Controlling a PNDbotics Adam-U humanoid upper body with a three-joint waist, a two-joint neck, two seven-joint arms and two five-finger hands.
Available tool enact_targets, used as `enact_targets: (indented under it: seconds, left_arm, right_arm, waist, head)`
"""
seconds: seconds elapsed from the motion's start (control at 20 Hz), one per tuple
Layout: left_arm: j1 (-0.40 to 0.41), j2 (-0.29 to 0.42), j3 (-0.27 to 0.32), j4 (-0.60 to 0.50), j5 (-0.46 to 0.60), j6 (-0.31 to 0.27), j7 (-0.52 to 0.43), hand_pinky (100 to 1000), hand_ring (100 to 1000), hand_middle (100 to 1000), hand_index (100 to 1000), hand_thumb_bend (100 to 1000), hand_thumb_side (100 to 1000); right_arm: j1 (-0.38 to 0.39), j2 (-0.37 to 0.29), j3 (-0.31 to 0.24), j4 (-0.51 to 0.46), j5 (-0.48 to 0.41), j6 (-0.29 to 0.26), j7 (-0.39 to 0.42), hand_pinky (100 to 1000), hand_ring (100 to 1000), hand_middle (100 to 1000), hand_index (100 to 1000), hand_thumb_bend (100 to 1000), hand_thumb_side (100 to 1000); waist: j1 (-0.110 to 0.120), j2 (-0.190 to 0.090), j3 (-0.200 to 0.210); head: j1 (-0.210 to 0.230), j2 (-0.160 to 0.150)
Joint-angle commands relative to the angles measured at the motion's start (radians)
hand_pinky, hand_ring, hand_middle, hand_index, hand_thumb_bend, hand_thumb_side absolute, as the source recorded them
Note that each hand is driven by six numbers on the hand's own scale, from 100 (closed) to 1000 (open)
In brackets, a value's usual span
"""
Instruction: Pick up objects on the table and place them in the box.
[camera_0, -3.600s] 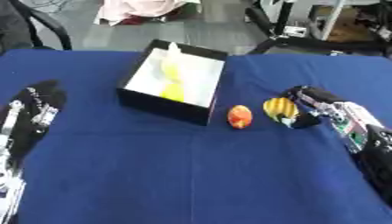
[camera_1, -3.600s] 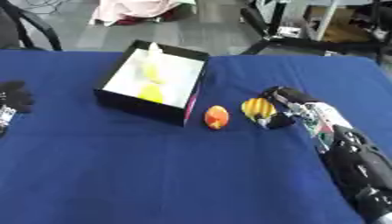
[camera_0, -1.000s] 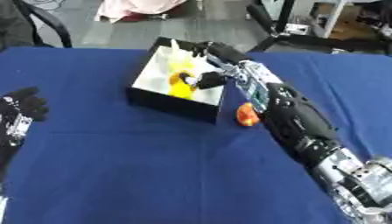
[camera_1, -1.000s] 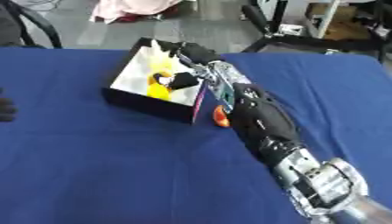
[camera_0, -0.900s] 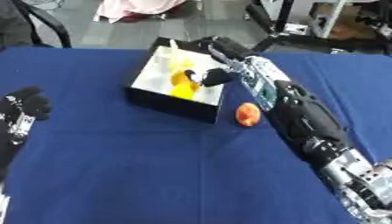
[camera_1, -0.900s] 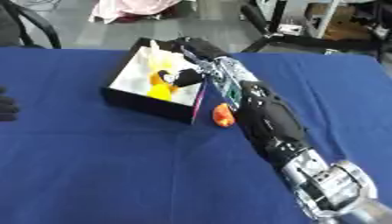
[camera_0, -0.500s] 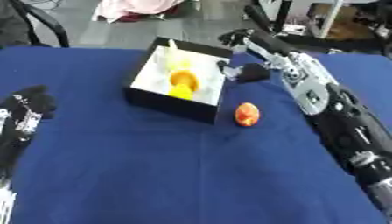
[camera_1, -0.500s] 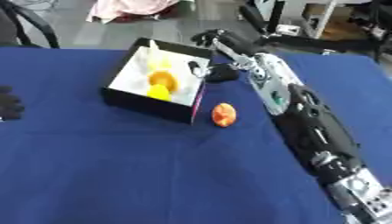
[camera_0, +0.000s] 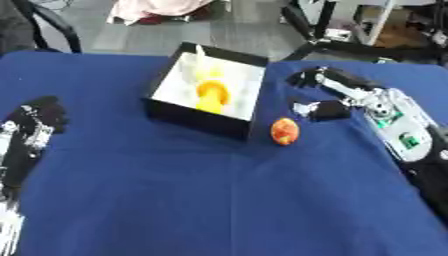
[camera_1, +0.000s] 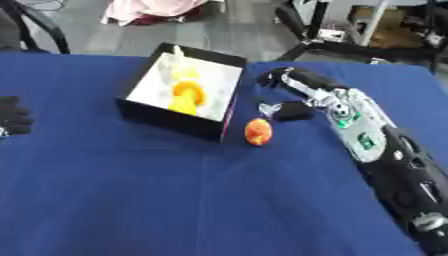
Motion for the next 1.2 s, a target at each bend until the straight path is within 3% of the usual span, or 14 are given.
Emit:
enact_targets:
  seconds: [0.05, 0.55, 0.9, 1.1, 1.2]
  left_arm:
    - [-0.008, 0.016, 0.009, -0.016, -0.001, -0.002, 0.001, 698, 664, 636, 816, 567, 781]
    - [-0.01, 0.013, 0.007, -0.016, 0.001, -0.002, -0.003, 699, 664, 637, 817, 565, 782]
    - [-0.01, 0.012, 0.006, -0.017, 0.002, -0.001, -0.005, 699, 664, 637, 817, 562, 784]
    - [-0.01, 0.013, 0.006, -0.017, 0.002, -0.001, -0.005, 700, 664, 637, 817, 561, 784]
    - [-0.009, 0.012, 0.007, -0.017, 0.002, -0.001, -0.005, 700, 664, 637, 817, 561, 785]
  right_arm:
    - [-0.014, 0.004, -0.008, 0.052, 0.033, -0.008, -0.012, 831, 814, 785, 868, 146, 651]
    - [-0.035, 0.055, -0.014, 0.183, 0.096, -0.028, -0.047, 830, 812, 783, 858, 151, 652]
    - [-0.047, 0.069, -0.008, 0.221, 0.13, -0.049, -0.043, 830, 813, 783, 840, 151, 628]
    - [-0.052, 0.072, -0.006, 0.227, 0.145, -0.059, -0.039, 829, 811, 778, 780, 118, 514]
    - [-0.054, 0.073, -0.006, 0.228, 0.153, -0.062, -0.041, 826, 804, 766, 715, 100, 414]
  waist:
    - [-0.002, 0.005, 0.002]
    - [0.003, 0.003, 0.005]
    - [0.006, 0.003, 0.004]
    - [0.006, 0.003, 0.004]
    - [0.006, 0.002, 0.004]
  head:
    - [0.003, -0.001]
    - [0.003, -0.001]
    - [0.004, -0.001]
    - [0.004, -0.001]
    - [0.005, -0.001]
